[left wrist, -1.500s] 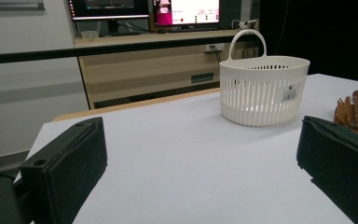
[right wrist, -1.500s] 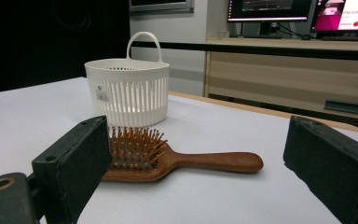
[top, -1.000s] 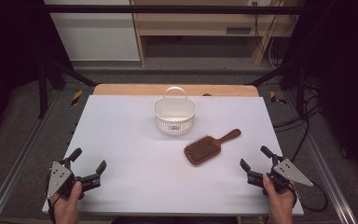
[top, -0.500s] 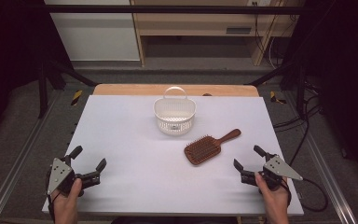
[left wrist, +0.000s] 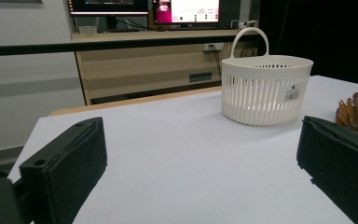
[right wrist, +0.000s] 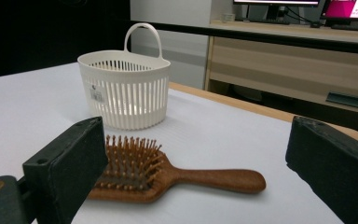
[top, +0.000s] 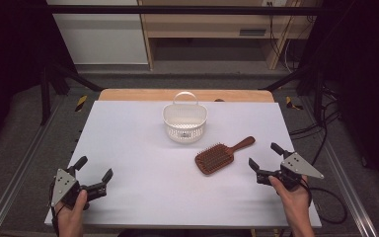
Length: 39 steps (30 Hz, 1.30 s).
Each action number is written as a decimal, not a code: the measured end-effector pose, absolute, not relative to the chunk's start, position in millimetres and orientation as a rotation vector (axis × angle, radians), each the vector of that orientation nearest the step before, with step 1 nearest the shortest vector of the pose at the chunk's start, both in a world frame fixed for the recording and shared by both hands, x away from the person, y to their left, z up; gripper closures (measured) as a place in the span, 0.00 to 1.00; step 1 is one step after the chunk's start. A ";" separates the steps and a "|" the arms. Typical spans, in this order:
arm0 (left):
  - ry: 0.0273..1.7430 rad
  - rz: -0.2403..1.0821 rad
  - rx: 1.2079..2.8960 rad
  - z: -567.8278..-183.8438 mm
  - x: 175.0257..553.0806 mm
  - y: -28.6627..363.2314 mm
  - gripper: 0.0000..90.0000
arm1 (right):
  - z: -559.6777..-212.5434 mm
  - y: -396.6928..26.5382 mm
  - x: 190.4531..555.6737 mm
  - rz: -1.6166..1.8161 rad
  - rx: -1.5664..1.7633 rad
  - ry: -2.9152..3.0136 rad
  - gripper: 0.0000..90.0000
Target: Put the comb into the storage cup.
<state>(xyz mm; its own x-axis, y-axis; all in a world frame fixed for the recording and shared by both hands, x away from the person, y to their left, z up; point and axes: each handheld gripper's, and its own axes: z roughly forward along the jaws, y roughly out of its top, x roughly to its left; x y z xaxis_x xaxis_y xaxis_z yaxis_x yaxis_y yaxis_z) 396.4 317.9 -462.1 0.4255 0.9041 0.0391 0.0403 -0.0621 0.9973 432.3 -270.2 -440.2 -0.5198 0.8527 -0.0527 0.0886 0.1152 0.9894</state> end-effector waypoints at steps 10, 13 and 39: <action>0.877 0.888 1.473 -461.7 396.6 314.8 0.01 | -415.4 -261.1 451.9 1.419 0.906 1.739 0.28; 0.872 0.891 1.478 -461.2 395.9 314.1 0.01 | -406.7 -260.7 460.9 1.384 0.920 1.765 0.45; 0.868 0.888 1.479 -460.7 395.9 314.3 0.01 | -422.1 -251.2 557.1 1.188 1.148 1.935 1.00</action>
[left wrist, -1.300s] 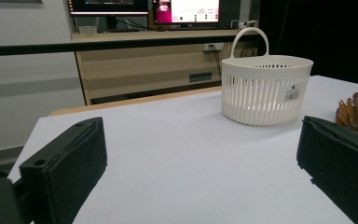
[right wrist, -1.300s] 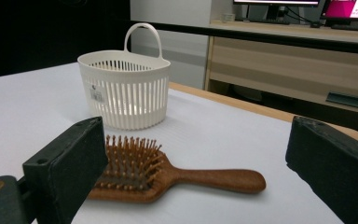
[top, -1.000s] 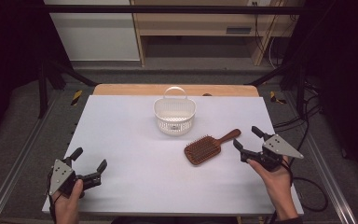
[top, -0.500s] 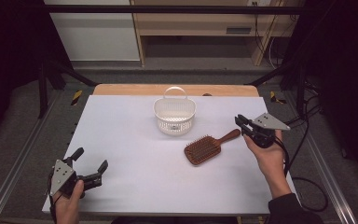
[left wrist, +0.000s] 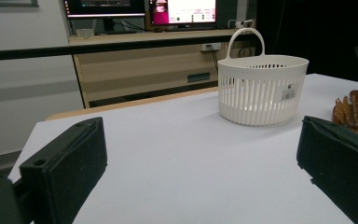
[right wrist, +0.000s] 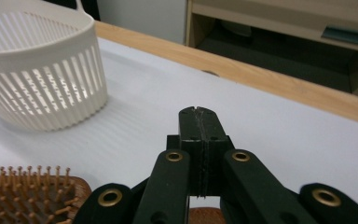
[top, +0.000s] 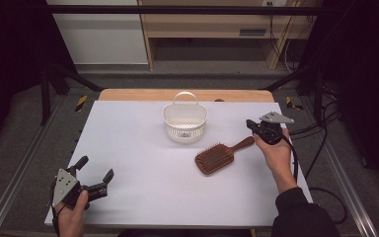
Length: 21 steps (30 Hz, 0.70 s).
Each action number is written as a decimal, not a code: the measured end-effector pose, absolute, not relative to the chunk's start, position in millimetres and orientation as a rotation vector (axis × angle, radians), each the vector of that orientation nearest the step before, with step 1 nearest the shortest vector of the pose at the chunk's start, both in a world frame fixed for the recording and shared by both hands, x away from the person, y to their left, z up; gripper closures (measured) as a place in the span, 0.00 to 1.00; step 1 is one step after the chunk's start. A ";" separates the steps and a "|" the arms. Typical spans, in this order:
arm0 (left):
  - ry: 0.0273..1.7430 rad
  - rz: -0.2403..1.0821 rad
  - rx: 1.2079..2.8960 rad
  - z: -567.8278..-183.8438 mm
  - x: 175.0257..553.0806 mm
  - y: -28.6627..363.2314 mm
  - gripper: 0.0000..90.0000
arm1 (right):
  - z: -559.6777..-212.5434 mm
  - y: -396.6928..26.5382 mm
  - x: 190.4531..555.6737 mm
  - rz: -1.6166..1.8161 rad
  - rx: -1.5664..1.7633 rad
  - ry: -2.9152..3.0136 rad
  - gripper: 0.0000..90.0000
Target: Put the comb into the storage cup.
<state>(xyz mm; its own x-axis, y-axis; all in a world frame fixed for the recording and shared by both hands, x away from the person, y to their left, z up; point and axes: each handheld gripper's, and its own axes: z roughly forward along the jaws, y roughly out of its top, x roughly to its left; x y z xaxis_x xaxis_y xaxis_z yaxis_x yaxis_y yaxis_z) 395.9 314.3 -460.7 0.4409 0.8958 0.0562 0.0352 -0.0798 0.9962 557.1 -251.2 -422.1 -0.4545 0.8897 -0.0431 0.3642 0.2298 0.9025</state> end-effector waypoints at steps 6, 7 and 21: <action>0.865 0.891 1.482 -460.5 395.7 313.5 0.01 | -430.4 -251.8 564.3 1.160 1.195 1.957 1.00; 0.865 0.891 1.482 -460.5 395.7 313.5 0.01 | -430.4 -251.8 564.3 1.160 1.195 1.957 1.00; 0.843 0.903 1.496 -458.2 394.7 311.0 0.01 | -446.4 -239.8 572.0 1.079 1.208 2.058 1.00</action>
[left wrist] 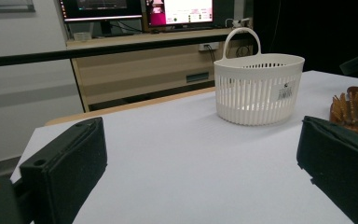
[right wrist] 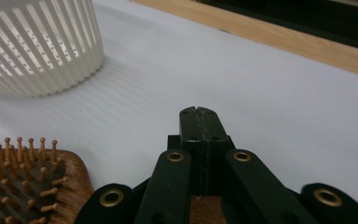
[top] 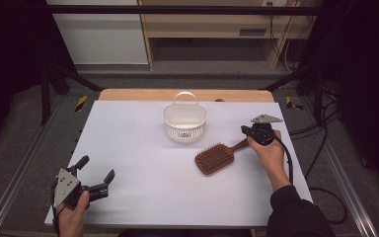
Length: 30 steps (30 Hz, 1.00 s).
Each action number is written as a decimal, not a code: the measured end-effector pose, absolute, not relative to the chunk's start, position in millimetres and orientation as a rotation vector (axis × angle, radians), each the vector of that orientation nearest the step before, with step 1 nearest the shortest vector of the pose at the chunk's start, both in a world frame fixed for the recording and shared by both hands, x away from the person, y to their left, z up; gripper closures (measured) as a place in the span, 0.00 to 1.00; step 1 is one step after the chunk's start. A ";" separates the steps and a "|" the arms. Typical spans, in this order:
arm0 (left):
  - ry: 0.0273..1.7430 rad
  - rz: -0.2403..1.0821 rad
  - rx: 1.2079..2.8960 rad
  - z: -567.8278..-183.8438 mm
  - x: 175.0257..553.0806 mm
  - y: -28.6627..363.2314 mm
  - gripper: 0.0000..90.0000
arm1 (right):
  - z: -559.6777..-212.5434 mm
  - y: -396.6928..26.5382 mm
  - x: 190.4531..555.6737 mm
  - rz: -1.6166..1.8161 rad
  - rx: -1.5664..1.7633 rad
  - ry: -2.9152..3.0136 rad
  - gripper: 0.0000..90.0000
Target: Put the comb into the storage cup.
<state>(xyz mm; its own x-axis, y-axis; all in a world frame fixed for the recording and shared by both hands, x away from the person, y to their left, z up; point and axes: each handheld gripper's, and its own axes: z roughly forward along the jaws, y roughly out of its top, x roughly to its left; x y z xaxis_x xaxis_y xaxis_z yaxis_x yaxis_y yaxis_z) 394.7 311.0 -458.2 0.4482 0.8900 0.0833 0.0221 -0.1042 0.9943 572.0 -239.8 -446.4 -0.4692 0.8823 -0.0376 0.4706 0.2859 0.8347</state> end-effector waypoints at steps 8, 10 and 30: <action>0.818 0.909 1.537 -458.9 395.8 305.4 0.01 | -464.6 -227.4 580.4 0.998 1.228 2.152 1.00; 0.818 0.909 1.537 -458.8 395.7 305.3 0.01 | -468.0 -225.1 581.4 0.974 1.222 2.173 1.00; 0.829 0.911 1.523 -458.0 394.8 308.6 0.01 | -473.0 -222.4 562.8 0.833 1.168 2.319 1.00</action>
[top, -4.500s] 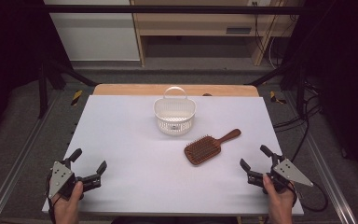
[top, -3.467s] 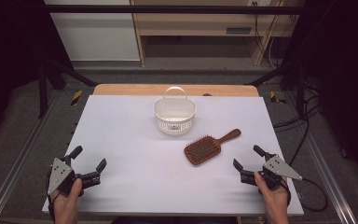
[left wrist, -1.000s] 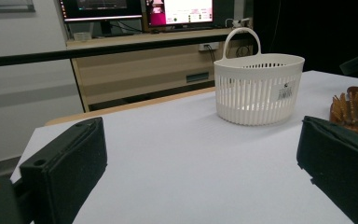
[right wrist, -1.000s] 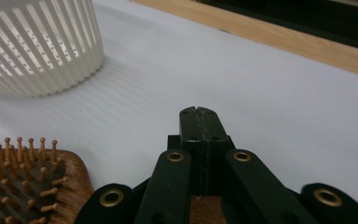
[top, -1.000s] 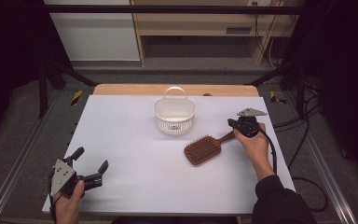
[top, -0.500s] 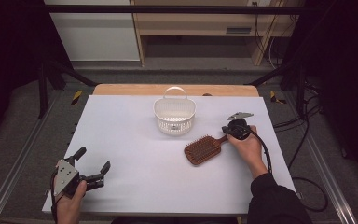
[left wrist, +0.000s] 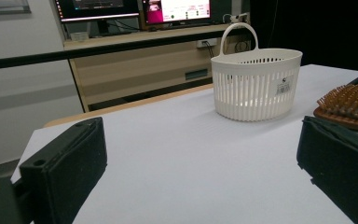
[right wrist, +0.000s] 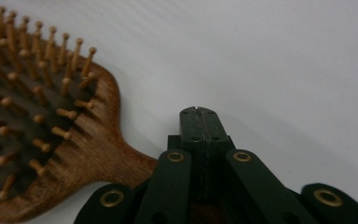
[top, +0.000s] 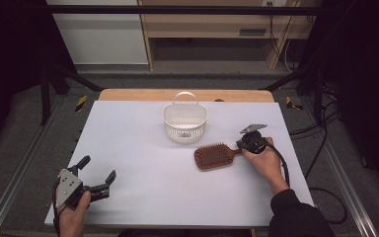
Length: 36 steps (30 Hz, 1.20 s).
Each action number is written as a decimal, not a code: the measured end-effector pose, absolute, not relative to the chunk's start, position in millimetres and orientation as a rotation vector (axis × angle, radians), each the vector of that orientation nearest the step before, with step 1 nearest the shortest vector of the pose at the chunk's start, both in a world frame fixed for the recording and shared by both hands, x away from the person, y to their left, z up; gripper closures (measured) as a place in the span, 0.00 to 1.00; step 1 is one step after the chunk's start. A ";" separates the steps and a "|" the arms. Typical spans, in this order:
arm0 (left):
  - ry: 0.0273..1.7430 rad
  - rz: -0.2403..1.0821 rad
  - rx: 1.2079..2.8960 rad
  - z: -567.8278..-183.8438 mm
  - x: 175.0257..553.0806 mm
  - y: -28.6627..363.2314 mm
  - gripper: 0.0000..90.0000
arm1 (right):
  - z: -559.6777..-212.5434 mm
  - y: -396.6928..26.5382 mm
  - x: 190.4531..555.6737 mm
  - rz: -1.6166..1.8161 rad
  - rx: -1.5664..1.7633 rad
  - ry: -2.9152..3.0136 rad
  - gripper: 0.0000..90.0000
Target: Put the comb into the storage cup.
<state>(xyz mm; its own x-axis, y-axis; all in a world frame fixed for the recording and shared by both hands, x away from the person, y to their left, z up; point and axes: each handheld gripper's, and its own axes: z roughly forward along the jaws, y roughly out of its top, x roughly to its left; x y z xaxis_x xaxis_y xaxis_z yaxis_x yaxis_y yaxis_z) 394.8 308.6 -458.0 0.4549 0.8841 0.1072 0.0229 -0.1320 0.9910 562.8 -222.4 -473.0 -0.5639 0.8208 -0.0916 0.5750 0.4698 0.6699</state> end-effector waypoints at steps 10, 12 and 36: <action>0.831 0.912 1.520 -457.7 394.7 309.6 0.01 | -470.3 -218.7 545.7 0.817 1.154 2.377 1.00; 0.831 0.911 1.519 -457.7 394.8 309.6 0.01 | -469.8 -218.2 542.7 0.817 1.147 2.391 1.00; 0.834 0.913 1.515 -457.2 394.5 310.8 0.01 | -467.3 -211.8 516.5 0.843 1.170 2.463 1.00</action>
